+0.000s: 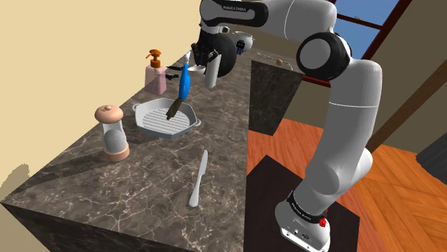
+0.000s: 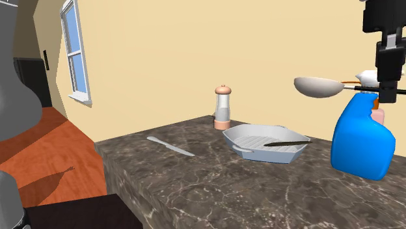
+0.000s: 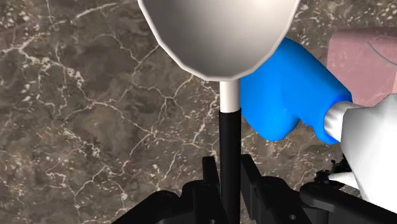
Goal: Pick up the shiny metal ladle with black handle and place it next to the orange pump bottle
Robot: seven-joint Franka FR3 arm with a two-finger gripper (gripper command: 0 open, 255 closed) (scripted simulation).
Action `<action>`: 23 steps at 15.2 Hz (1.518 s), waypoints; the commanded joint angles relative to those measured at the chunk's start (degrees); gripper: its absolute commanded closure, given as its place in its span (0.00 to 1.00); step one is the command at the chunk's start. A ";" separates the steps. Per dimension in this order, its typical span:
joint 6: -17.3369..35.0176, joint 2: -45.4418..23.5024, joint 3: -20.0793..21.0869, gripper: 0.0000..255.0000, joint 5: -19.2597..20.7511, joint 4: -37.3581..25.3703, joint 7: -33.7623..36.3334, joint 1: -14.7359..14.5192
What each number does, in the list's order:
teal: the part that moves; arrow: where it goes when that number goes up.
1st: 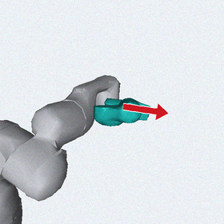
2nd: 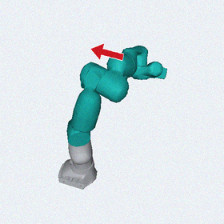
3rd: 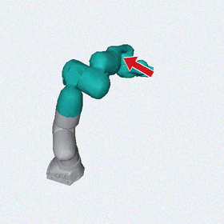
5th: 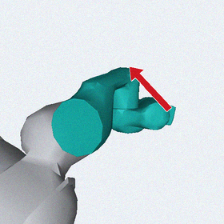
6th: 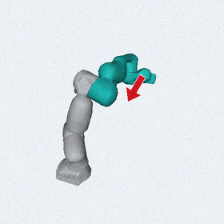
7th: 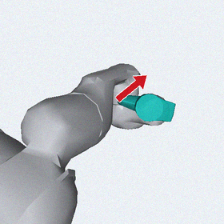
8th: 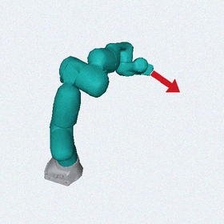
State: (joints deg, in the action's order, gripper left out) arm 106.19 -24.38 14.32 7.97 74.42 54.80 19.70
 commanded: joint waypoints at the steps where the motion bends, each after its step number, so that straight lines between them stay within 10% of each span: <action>1: 1.94 0.40 -0.01 1.00 -0.04 2.31 0.11 0.18; 23: 17.57 -2.18 -0.67 1.00 1.23 15.48 1.48 0.57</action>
State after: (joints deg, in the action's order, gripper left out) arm 122.92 -26.66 13.66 9.17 88.99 56.22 20.21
